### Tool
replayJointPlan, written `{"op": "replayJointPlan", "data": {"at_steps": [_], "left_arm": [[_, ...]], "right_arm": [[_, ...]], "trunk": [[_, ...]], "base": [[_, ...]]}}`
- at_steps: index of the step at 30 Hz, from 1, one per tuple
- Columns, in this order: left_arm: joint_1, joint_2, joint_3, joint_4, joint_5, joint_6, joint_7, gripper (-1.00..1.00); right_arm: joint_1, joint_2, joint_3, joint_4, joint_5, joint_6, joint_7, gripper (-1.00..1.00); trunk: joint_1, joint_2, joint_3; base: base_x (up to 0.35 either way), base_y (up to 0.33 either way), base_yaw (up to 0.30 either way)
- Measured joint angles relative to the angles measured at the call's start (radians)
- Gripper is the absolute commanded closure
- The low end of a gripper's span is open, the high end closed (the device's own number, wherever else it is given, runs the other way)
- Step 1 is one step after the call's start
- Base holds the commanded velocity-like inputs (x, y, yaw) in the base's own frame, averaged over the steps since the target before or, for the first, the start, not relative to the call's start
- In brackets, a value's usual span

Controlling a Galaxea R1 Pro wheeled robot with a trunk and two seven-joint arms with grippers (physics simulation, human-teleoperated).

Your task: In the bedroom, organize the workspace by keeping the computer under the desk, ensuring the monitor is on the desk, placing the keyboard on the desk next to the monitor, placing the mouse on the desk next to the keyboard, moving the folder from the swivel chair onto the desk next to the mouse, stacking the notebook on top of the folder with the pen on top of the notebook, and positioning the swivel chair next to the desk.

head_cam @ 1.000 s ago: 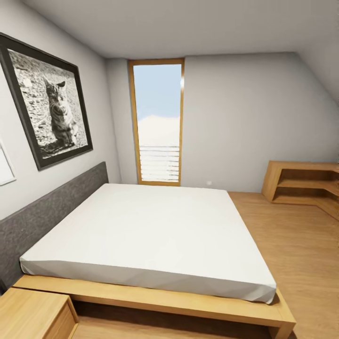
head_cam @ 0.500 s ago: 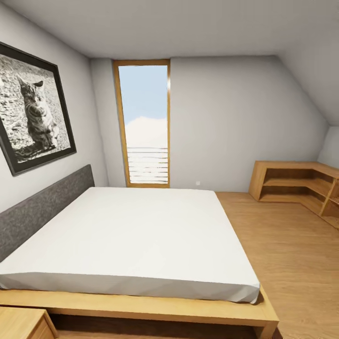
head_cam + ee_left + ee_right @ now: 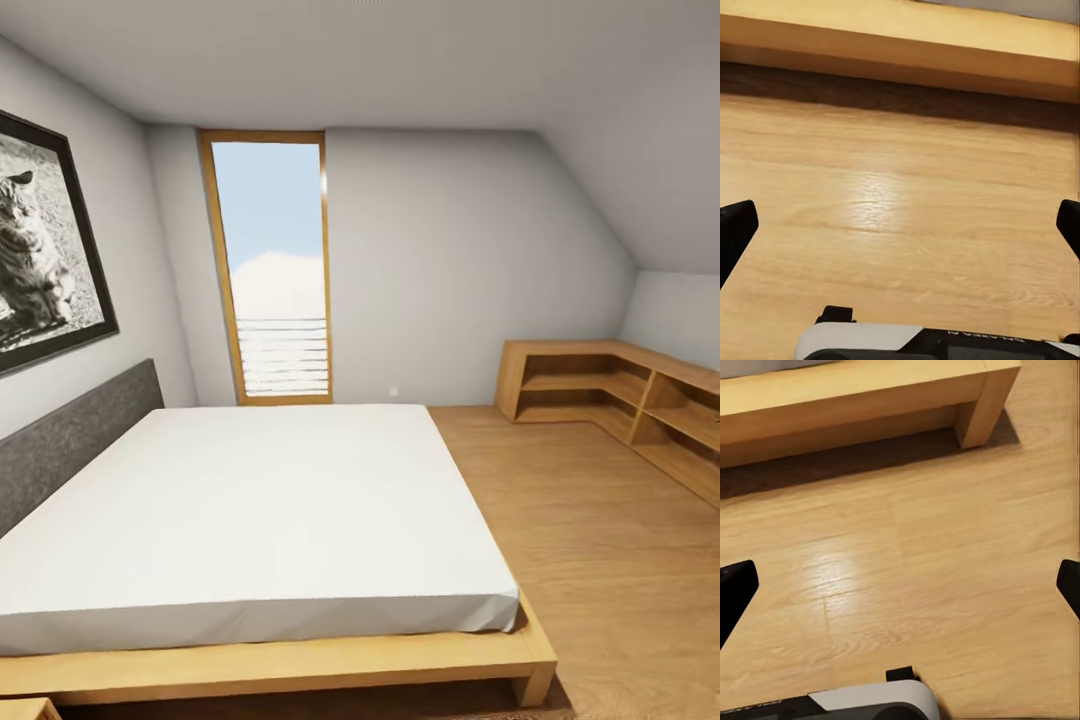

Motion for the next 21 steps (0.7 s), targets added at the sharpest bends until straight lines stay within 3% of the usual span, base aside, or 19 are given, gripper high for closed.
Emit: {"op": "replayJointPlan", "data": {"at_steps": [21], "left_arm": [[0.0,0.0,0.0,-0.001,0.0,0.001,-0.001,-1.0]], "right_arm": [[0.0,0.0,0.0,-0.001,0.0,0.0,0.0,-1.0]], "trunk": [[0.0,-0.001,0.012]], "base": [[0.0,0.0,-0.256]]}}
